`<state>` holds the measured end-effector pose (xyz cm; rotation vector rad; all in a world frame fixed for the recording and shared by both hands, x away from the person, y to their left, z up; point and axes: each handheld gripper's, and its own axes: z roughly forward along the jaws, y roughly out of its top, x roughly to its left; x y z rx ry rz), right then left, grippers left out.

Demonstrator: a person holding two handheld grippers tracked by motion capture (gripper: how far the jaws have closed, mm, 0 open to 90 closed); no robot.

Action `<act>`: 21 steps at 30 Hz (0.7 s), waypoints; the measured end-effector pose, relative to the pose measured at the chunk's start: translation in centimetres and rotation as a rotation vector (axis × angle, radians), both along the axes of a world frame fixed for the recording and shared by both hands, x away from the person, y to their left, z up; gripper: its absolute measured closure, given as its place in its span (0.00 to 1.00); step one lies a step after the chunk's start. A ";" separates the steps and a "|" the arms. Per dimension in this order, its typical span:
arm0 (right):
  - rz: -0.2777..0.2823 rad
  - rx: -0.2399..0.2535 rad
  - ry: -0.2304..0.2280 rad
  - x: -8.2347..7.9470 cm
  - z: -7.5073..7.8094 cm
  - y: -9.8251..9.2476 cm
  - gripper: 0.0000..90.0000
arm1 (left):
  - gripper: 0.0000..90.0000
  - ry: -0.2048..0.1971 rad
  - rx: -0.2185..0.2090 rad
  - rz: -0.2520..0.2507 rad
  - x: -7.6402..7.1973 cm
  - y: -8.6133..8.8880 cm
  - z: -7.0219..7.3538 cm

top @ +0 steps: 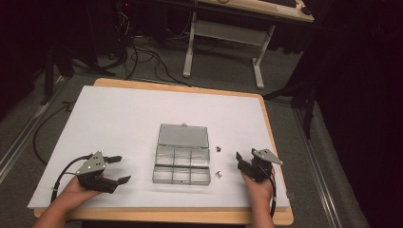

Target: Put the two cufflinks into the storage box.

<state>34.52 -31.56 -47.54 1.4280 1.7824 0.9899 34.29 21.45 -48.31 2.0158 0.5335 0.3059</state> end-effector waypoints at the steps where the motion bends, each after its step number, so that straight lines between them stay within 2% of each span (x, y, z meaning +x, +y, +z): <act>1: -0.002 0.013 -0.006 0.0 0.0 -0.1 0.36 | 0.22 0.000 0.000 0.000 0.0 0.0 0.0; 9: -0.002 0.032 -0.015 -0.2 0.2 -0.2 0.36 | 0.22 -0.002 0.003 -0.005 0.0 0.0 0.0; 15: -0.002 0.018 -0.011 -0.7 0.3 0.1 0.38 | 0.22 -0.002 0.002 -0.007 0.0 0.0 0.0; 21: 0.042 -0.002 -0.001 -1.5 0.8 1.0 0.44 | 0.22 -0.004 0.007 -0.013 0.0 -0.1 0.0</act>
